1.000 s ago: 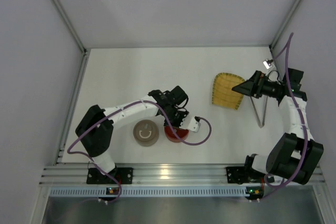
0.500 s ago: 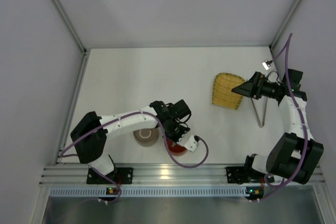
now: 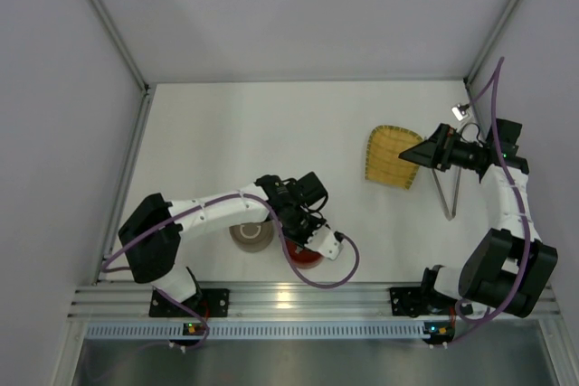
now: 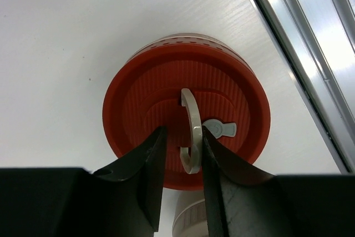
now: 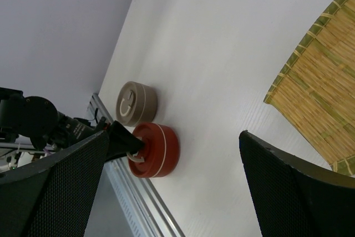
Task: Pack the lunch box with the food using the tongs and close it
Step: Screw the box lid onto the packing box, then reset both arms
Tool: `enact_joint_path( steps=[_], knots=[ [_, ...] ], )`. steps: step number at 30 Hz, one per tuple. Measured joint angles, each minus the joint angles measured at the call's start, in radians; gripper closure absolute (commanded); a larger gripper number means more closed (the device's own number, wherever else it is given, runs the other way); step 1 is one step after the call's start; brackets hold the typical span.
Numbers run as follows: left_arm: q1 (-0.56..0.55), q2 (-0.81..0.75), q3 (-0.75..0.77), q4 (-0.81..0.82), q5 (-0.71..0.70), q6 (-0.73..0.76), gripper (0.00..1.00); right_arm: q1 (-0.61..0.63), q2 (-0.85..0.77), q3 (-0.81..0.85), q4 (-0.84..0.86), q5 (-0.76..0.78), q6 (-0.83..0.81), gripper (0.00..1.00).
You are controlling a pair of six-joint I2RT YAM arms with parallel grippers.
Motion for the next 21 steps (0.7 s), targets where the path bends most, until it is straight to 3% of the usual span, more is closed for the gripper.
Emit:
enact_joint_path(
  steps=[11,21],
  knots=[
    [0.0,0.028,0.081,-0.082,-0.046,-0.026,0.59,0.0,-0.008,-0.002,0.01,-0.007,0.035,0.01],
    [0.013,0.088,0.143,-0.011,-0.116,-0.066,0.59,0.0,-0.017,-0.01,0.011,-0.011,0.034,0.01]
  ],
)
